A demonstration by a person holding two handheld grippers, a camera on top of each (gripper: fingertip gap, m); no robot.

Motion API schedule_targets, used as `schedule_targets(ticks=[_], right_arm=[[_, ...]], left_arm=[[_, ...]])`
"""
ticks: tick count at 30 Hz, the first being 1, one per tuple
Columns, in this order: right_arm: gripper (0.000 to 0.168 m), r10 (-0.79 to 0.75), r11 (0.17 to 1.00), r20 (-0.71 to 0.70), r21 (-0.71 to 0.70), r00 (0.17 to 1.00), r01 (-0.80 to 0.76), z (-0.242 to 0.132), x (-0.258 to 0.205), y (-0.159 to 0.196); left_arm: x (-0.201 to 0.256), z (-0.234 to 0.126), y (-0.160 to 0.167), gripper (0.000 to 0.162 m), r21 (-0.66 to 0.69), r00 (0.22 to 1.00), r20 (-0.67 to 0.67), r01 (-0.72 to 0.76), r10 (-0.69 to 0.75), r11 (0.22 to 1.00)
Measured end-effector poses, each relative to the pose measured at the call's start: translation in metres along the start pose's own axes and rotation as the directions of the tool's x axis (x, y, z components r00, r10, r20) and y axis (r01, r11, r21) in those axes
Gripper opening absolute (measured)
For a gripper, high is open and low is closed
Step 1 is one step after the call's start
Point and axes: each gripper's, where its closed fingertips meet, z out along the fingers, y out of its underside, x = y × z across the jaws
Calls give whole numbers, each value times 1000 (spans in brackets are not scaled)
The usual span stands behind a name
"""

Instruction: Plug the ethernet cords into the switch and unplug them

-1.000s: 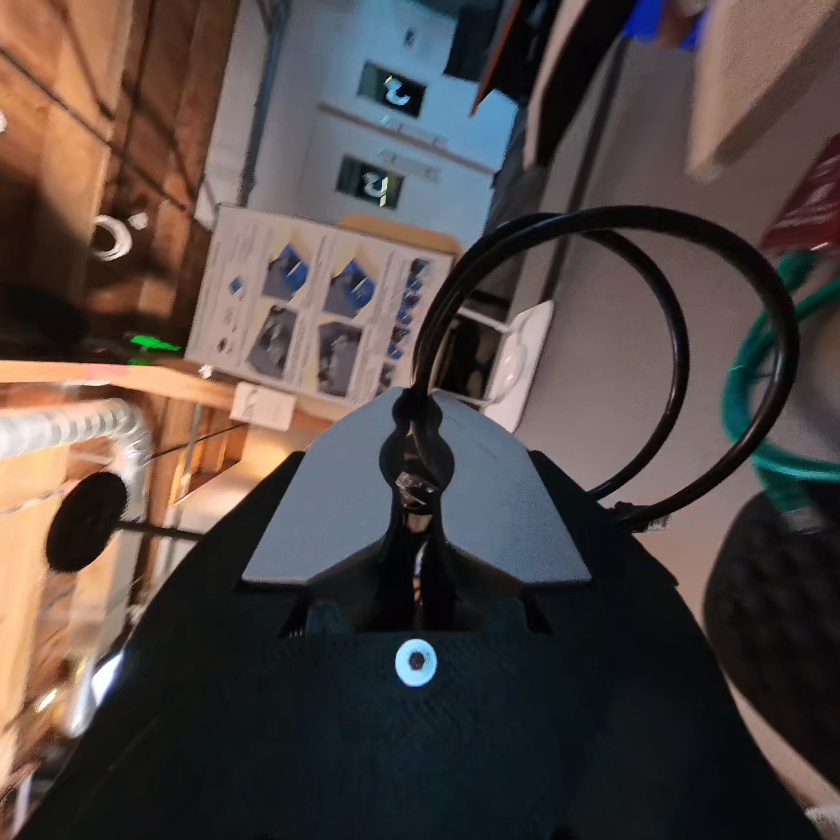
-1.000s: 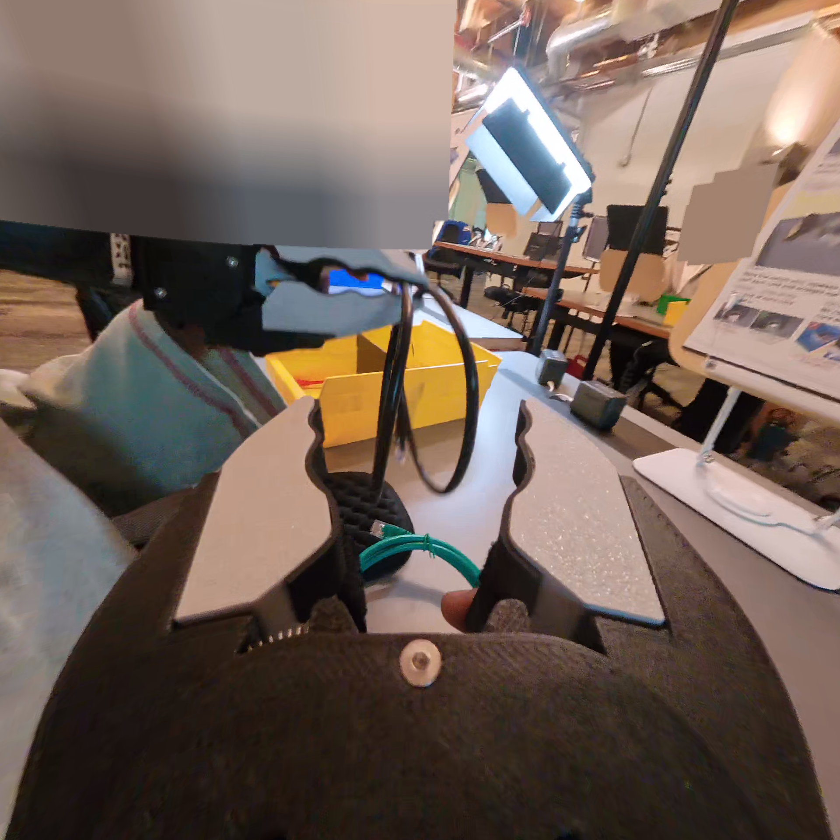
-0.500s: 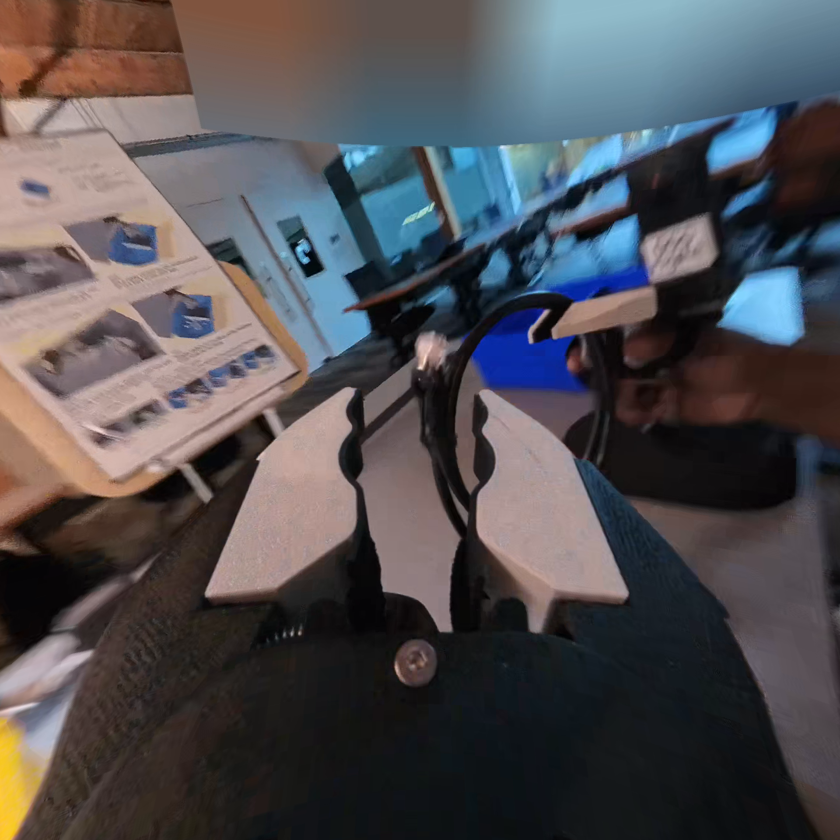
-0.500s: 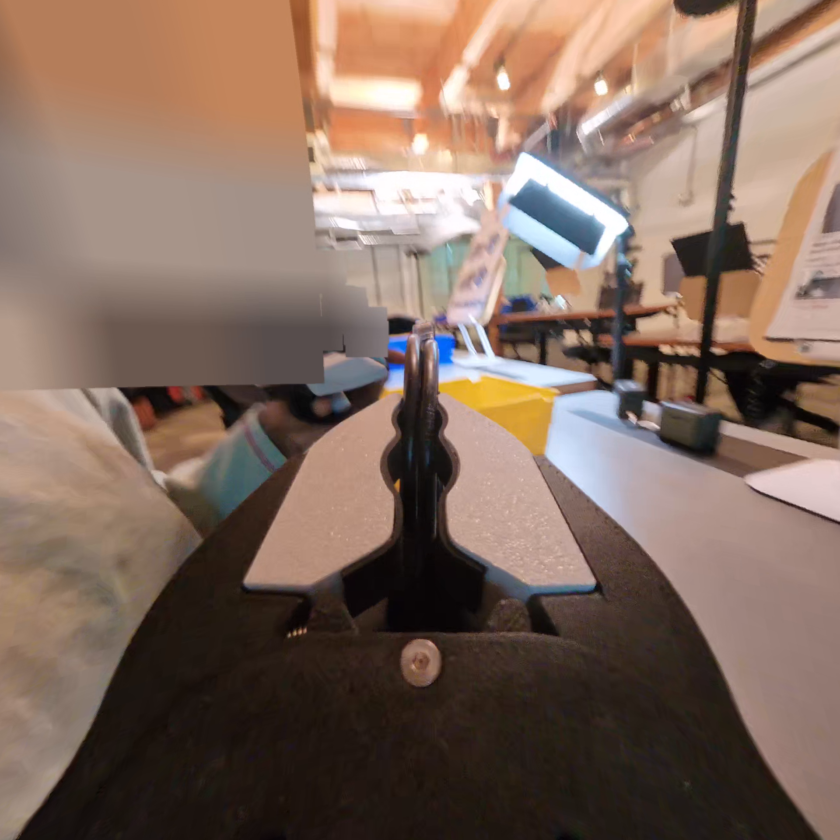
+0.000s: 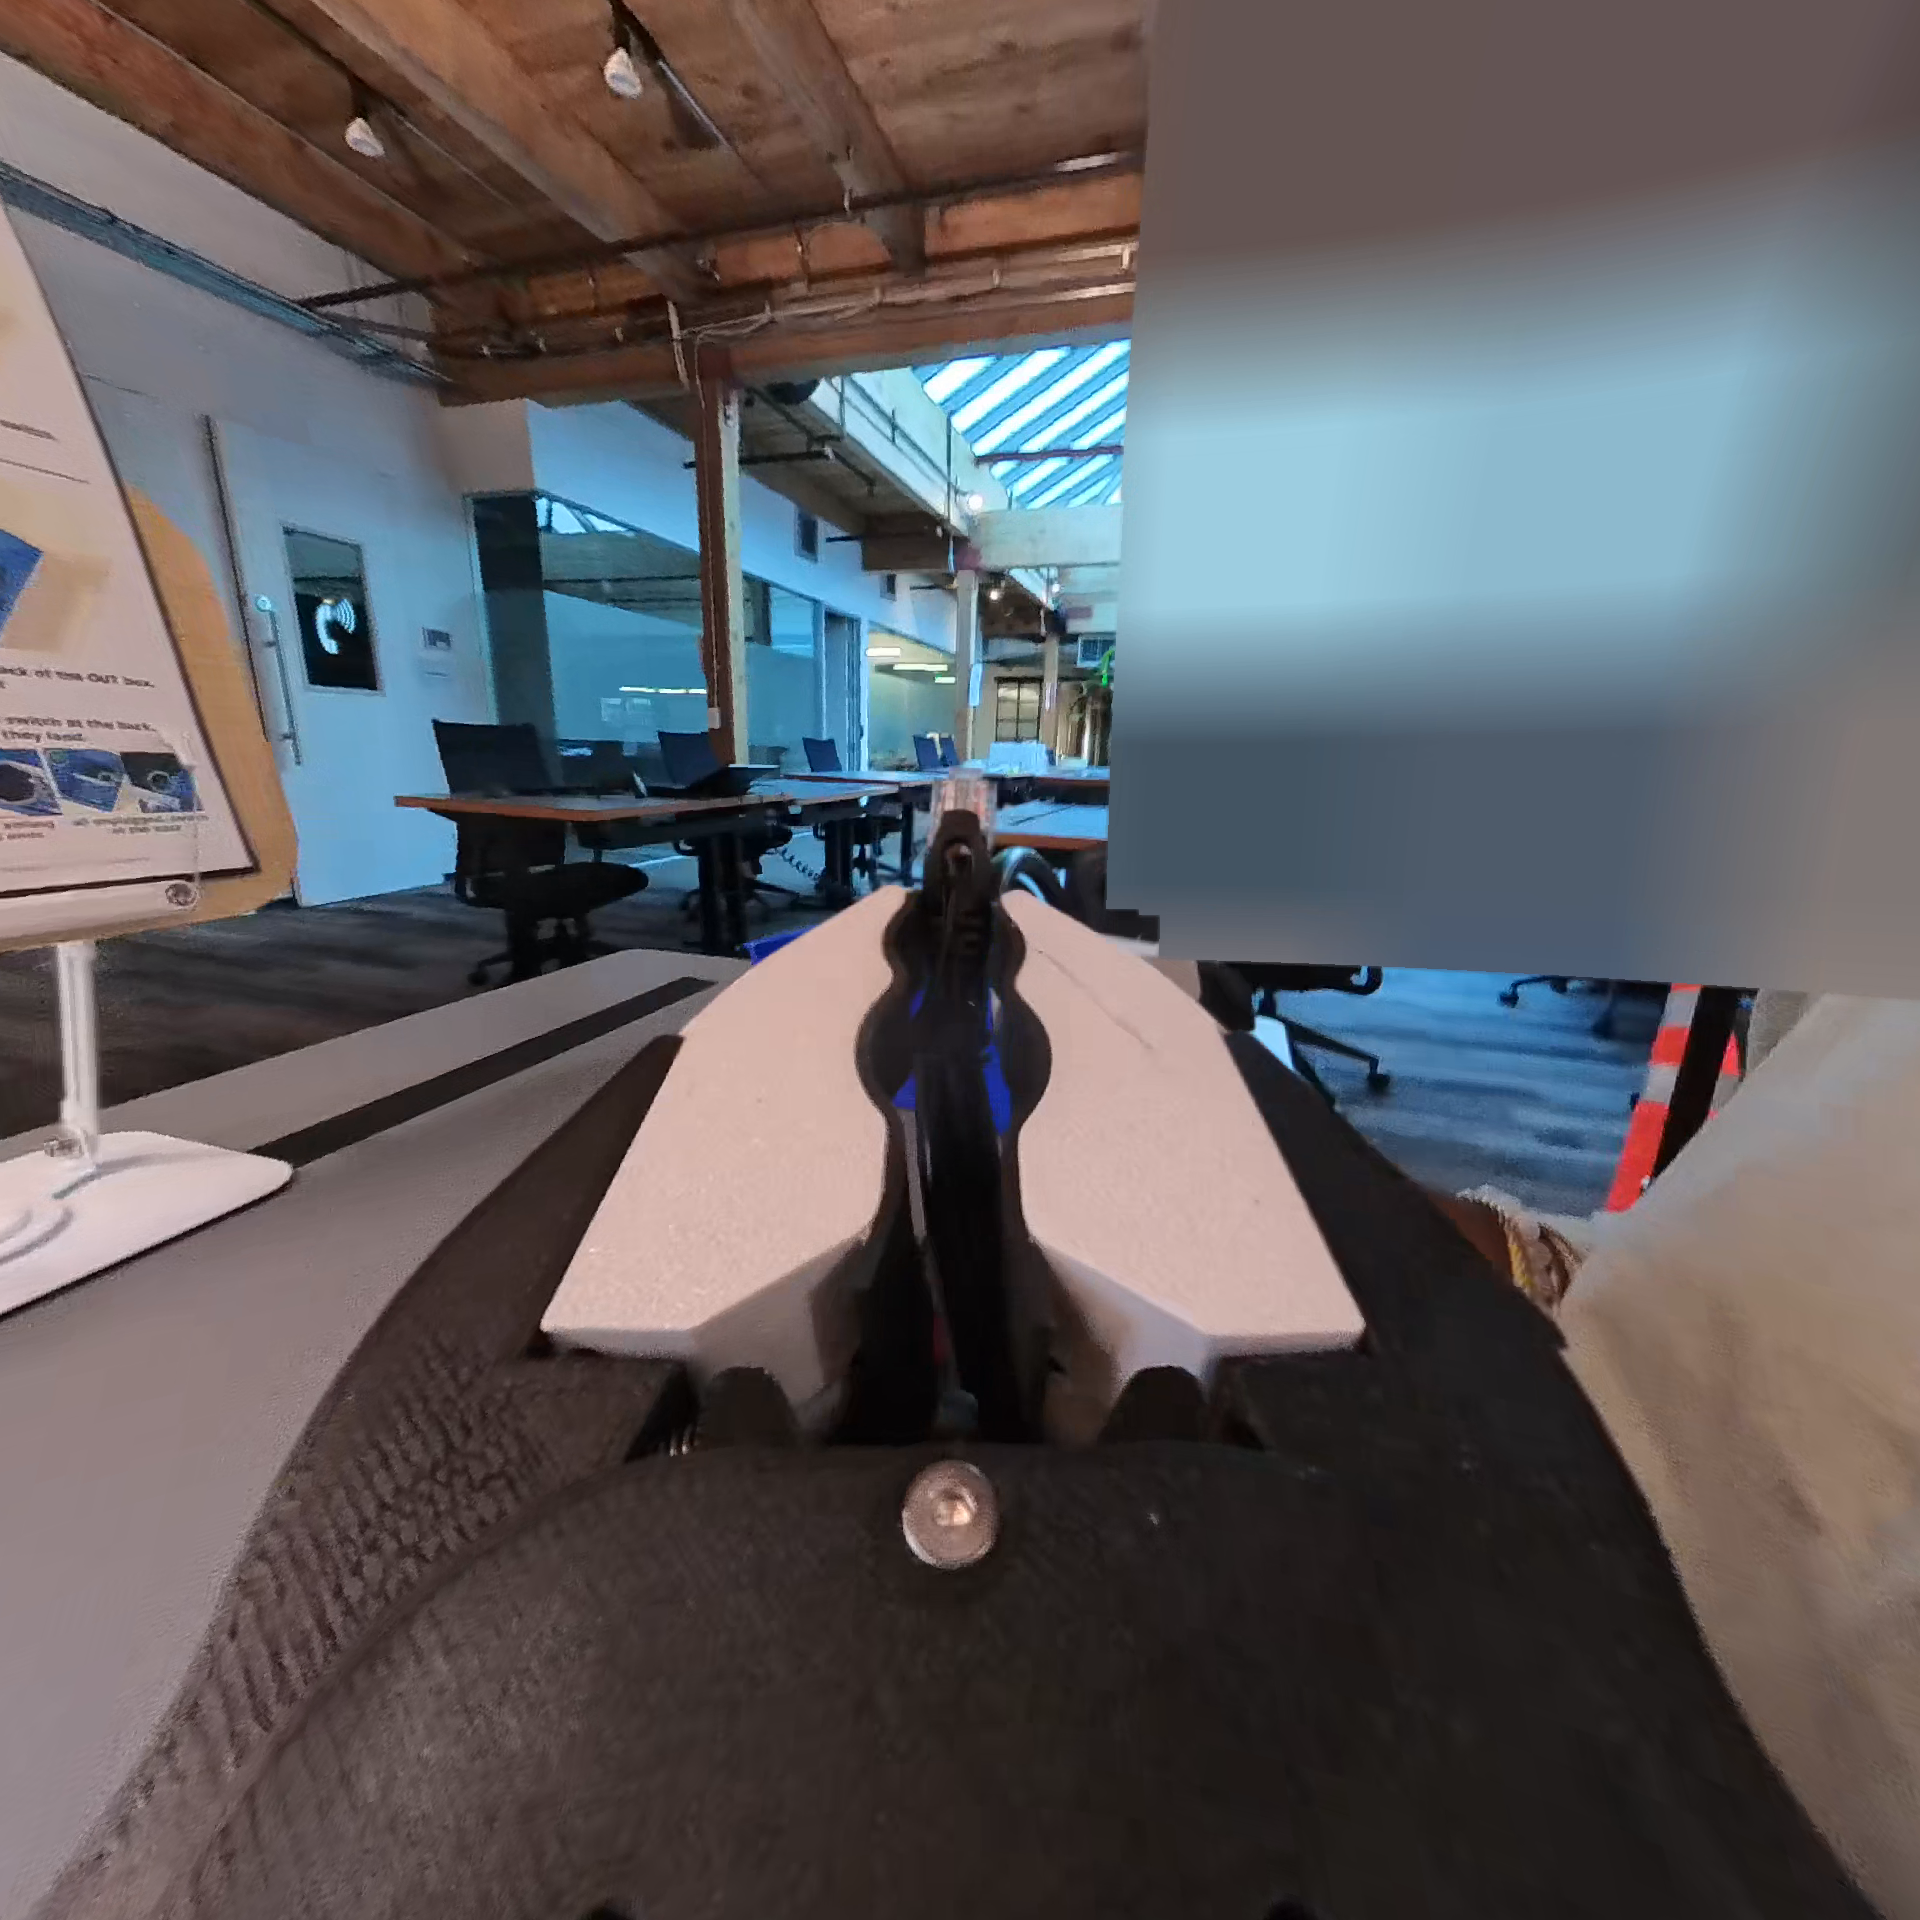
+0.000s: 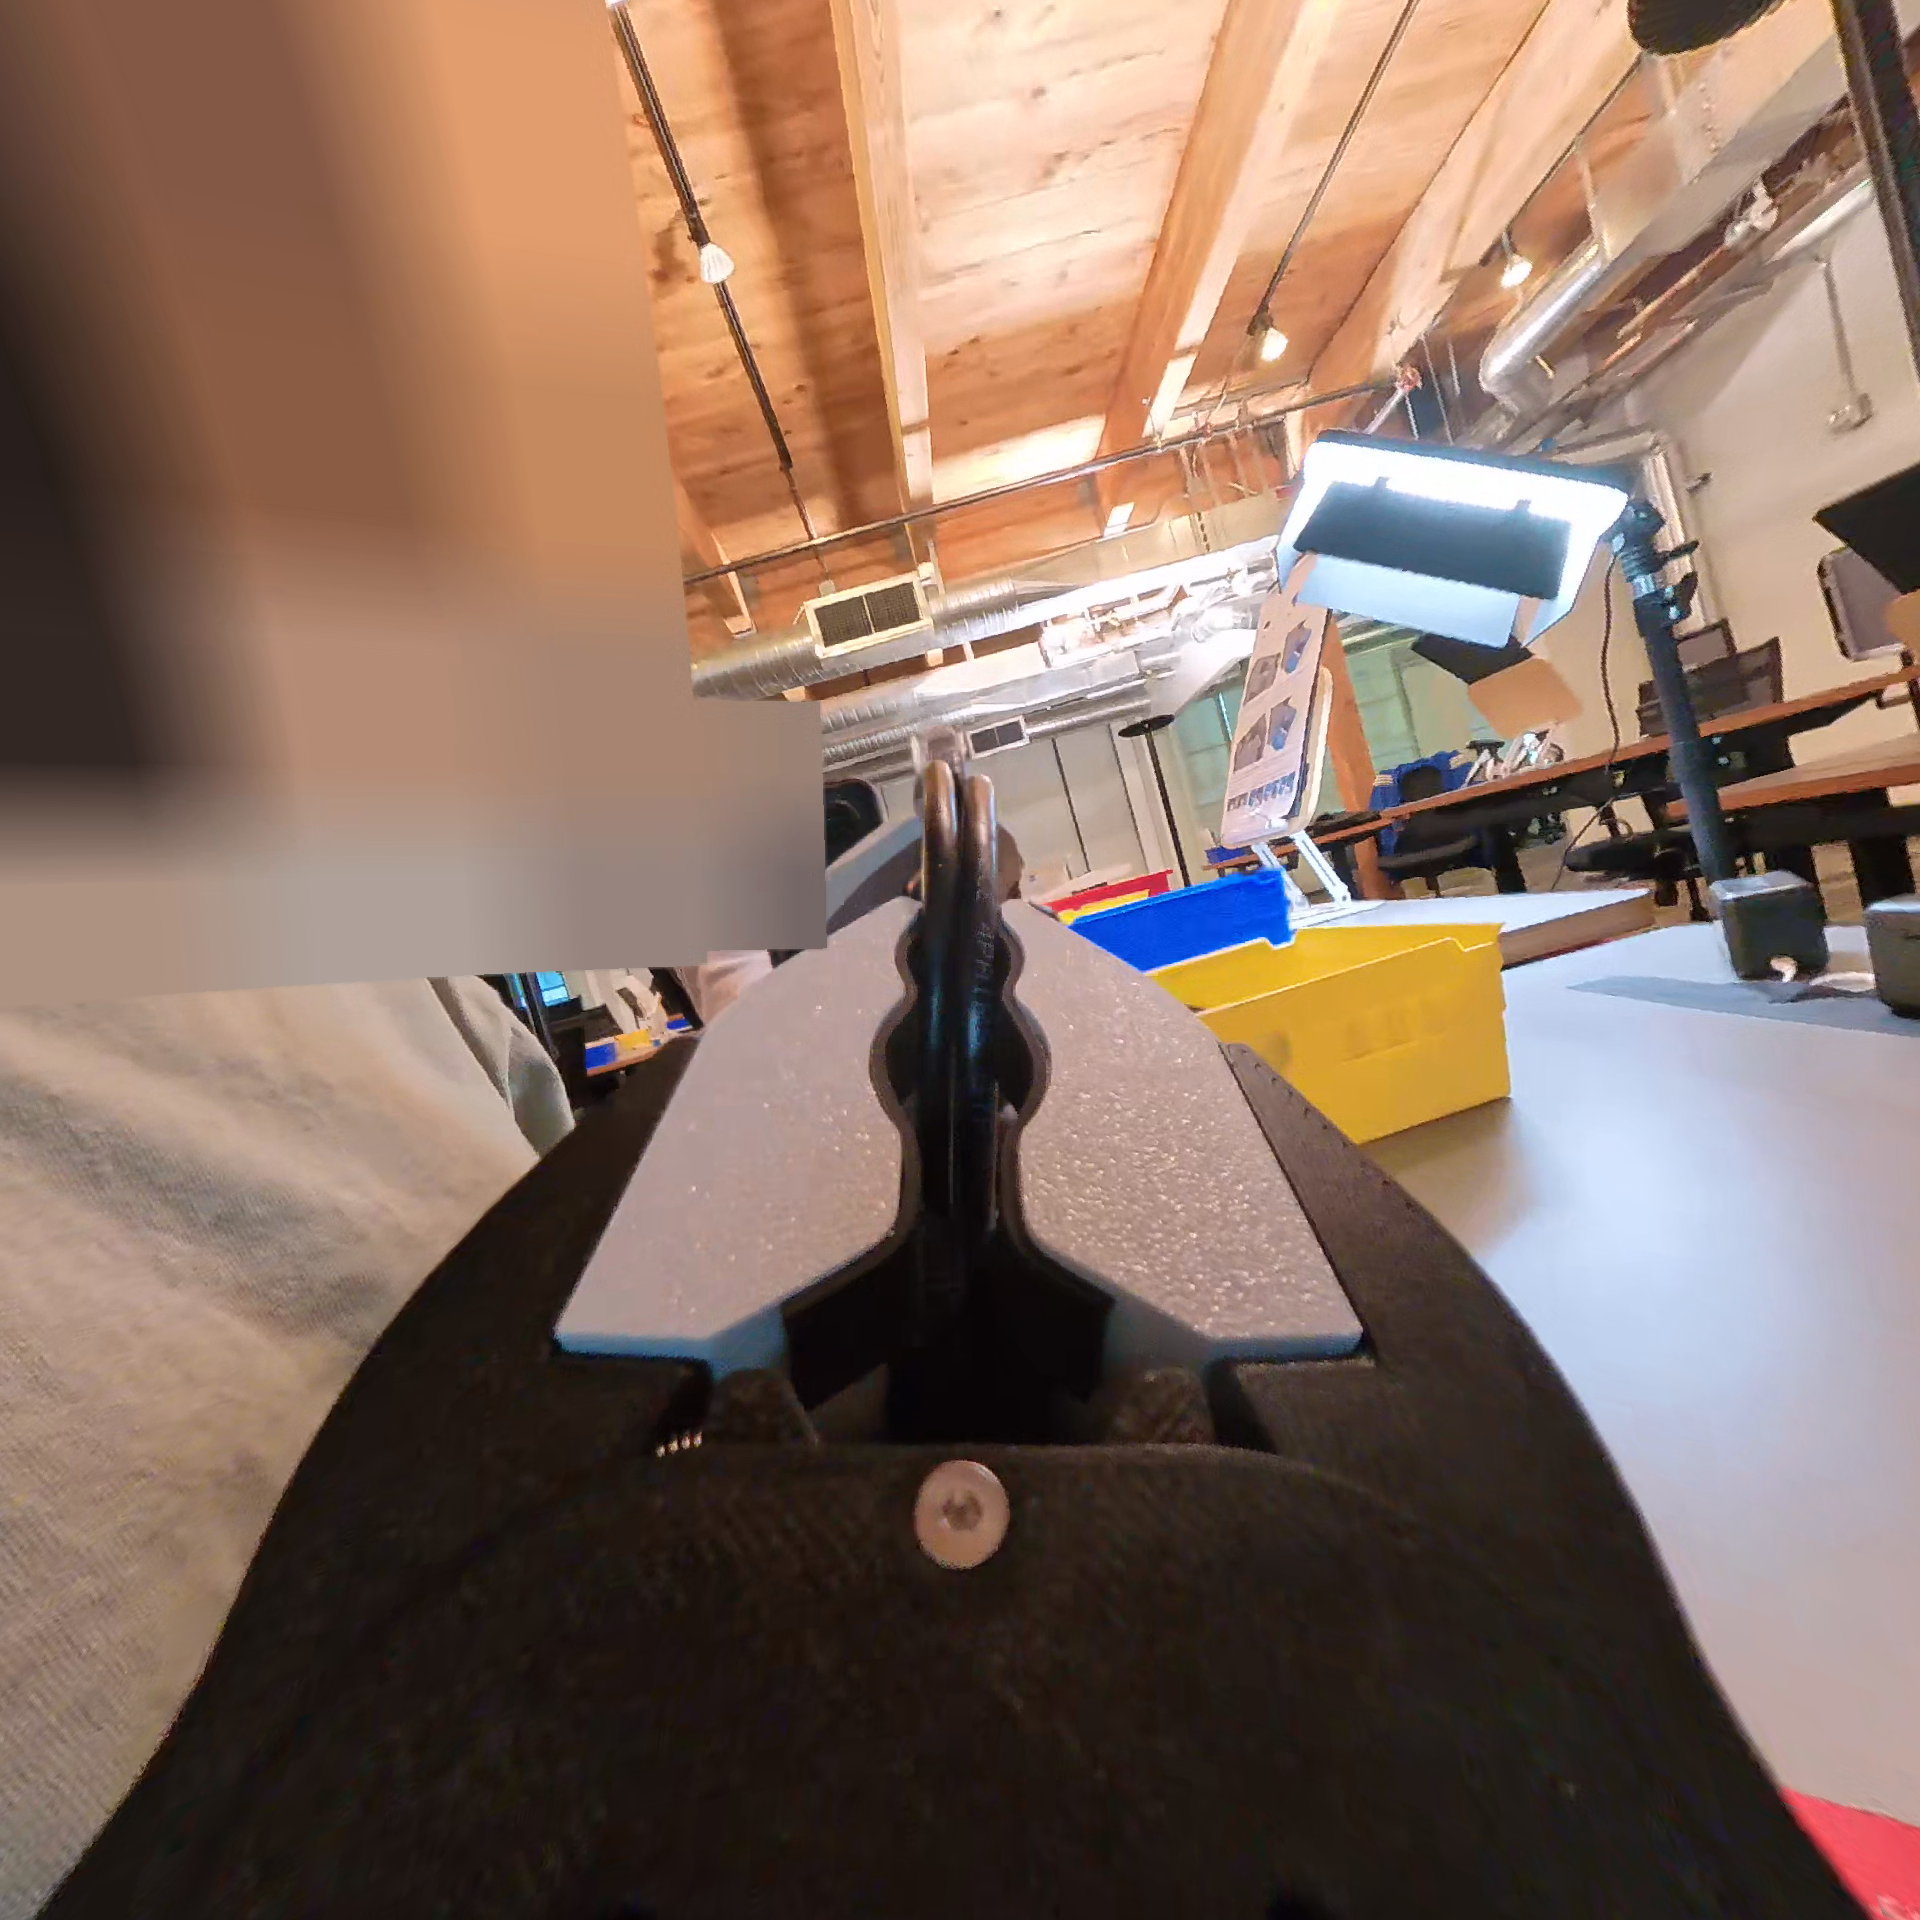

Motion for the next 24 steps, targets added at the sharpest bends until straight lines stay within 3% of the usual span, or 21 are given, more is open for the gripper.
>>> schedule_targets(ticks=[6,10,11,14,15,17,20,22,24], right_arm=[[9,62,991,-43,-116,997,-67,6,8,20],[11,160,984,-126,-58,979,-169,2,24,20],[17,177,983,-152,-30,972,-183,0,30,18],[56,195,981,-254,31,947,-194,-9,47,13],[62,142,989,-301,12,943,-145,-12,52,12],[62,-157,983,-365,-150,918,108,-11,51,16],[72,-621,757,-254,-440,742,483,5,35,31],[77,-820,532,-132,-535,557,656,15,25,41],[72,-943,270,7,-573,334,774,23,15,54]], left_arm=[[-18,-7,-5,11,67,979,22,202,-204,977],[-28,-7,5,11,50,934,42,352,-355,935],[-33,-8,3,12,83,922,55,379,-384,922],[-59,-22,-10,11,265,856,115,462,-503,846],[-70,-30,-13,11,337,824,150,476,-546,812],[-84,-42,-14,11,421,780,188,486,-597,766],[-92,-48,-13,11,473,739,230,484,-633,736],[-95,-49,-12,11,496,710,241,496,-662,713],[-97,-48,-9,11,507,672,244,526,-699,683]])
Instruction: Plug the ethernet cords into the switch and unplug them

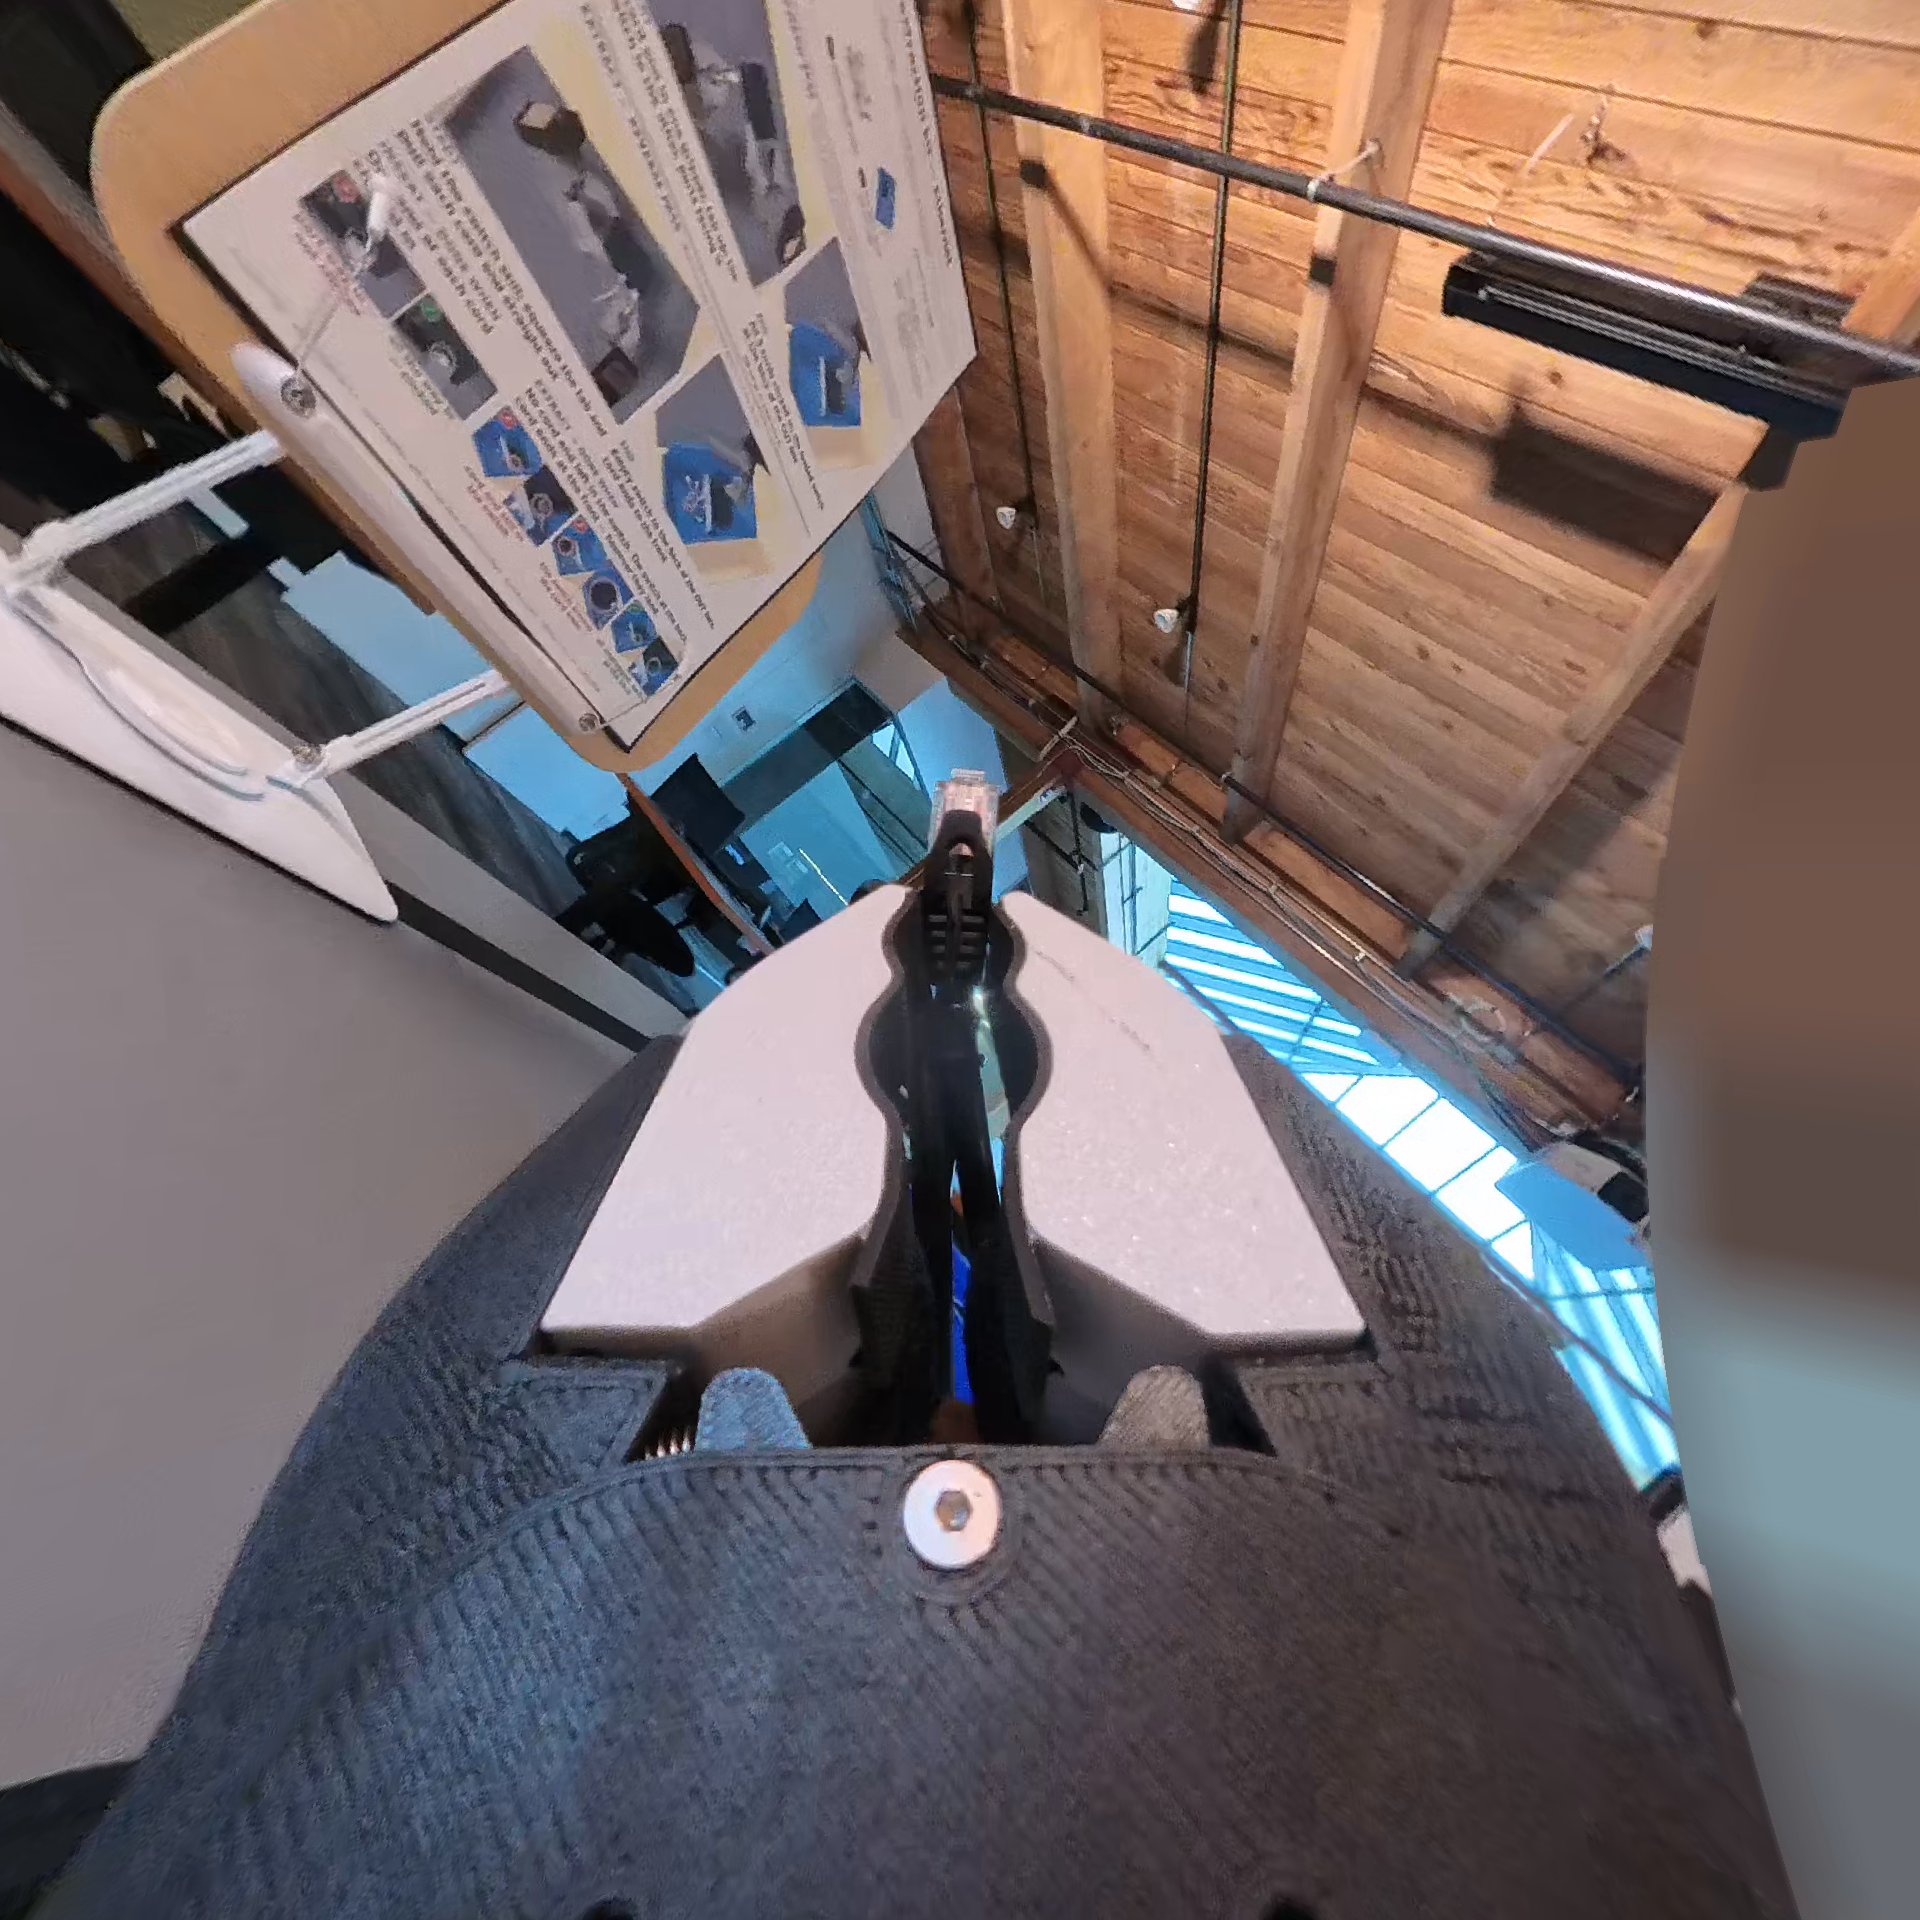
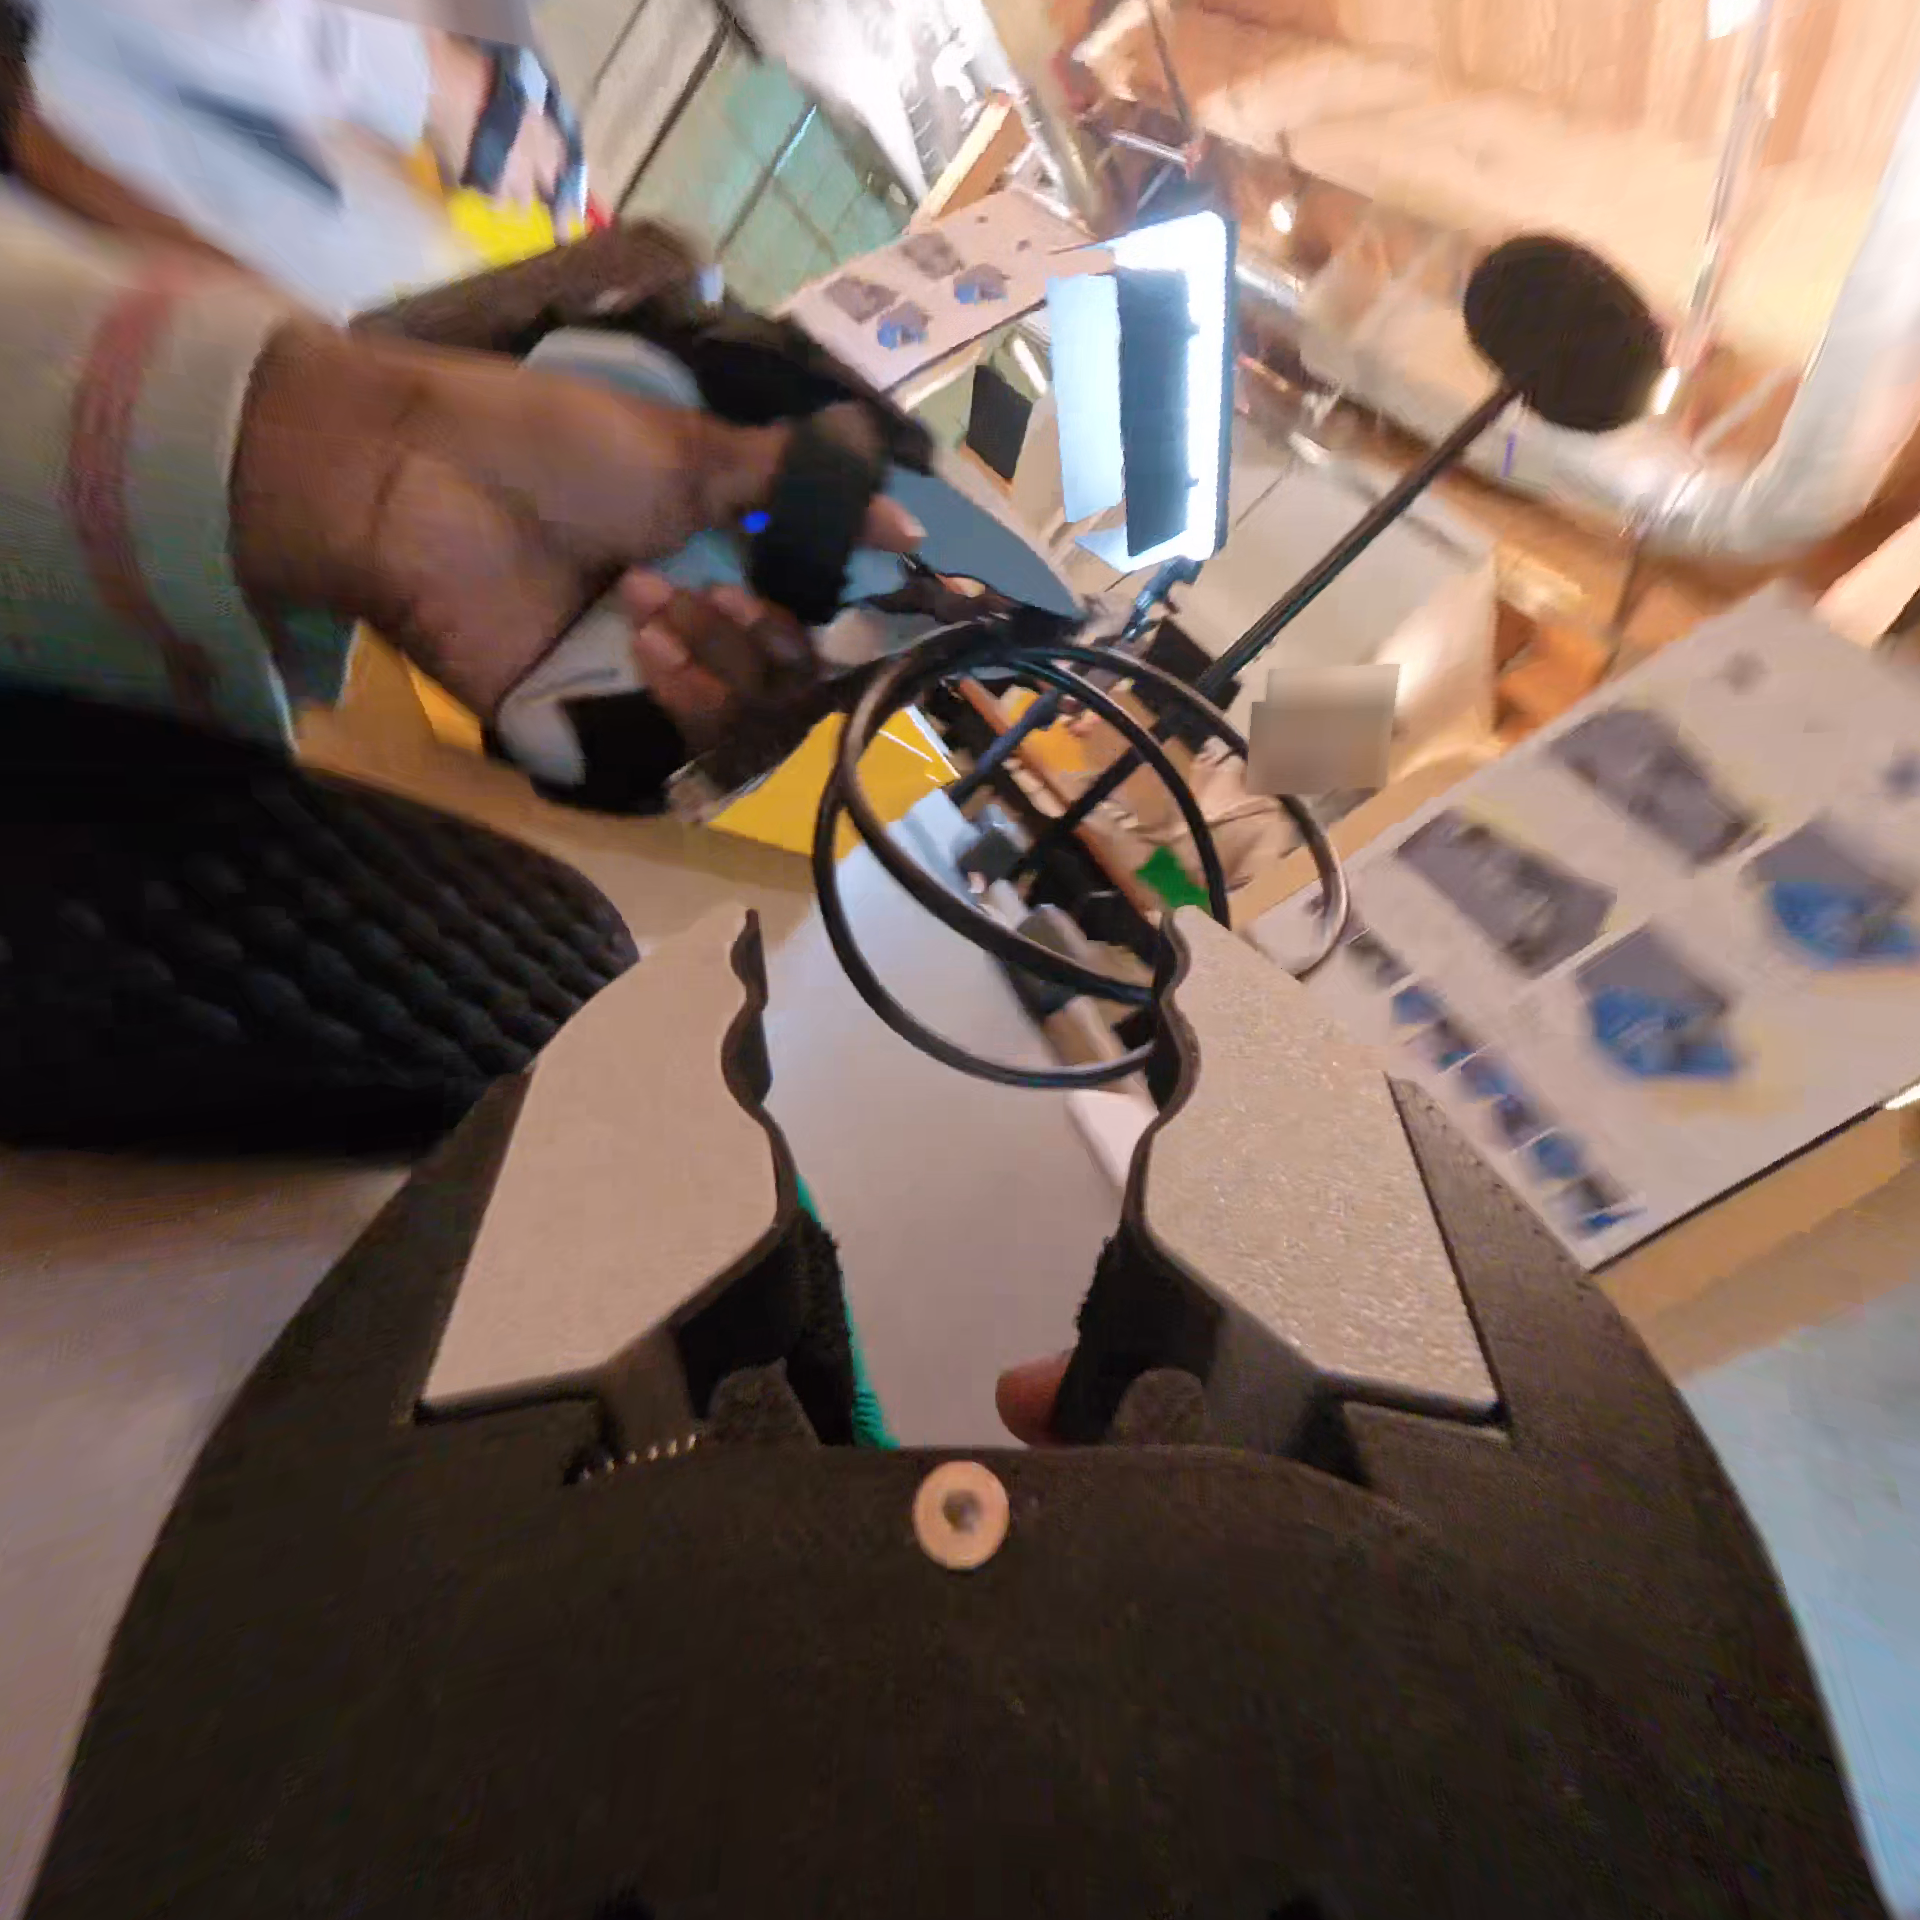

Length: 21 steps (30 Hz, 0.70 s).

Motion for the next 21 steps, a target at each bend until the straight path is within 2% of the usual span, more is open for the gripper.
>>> schedule_targets(ticks=[3,6,9,10,12,14,16,18,19,20,21], right_arm=[[69,-321,939,-19,-140,947,315,10,-13,12],[62,-417,884,-18,-240,909,401,14,-12,24],[12,-414,860,54,-304,909,410,13,-16,37],[6,-384,864,98,-313,918,394,13,-21,41],[6,-235,919,120,-297,964,261,12,-25,43],[6,2,976,112,-217,994,22,10,-22,31],[6,295,952,111,-116,949,-283,7,-10,17],[5,548,833,172,-16,819,-554,1,3,5],[5,645,748,213,24,734,-664,-3,9,0],[5,723,651,262,48,638,-757,-6,14,-4],[5,783,549,316,54,536,-834,-8,17,-8]], left_arm=[[0,3,12,11,-29,996,6,91,-91,995],[4,7,27,12,-73,982,-4,186,-186,980],[4,11,38,12,-102,963,-3,267,-269,958],[3,12,42,13,-119,963,4,267,-268,956],[5,14,43,15,-149,962,-12,267,-272,952],[16,14,39,25,-201,956,-87,259,-281,945],[31,11,26,42,-208,952,-190,199,-239,958],[48,3,7,50,-130,950,-301,49,-86,990],[56,-2,5,51,-95,938,-340,-103,64,990],[64,-6,9,52,-73,894,-373,-294,247,953],[70,-9,18,53,-59,812,-395,-488,429,871]])
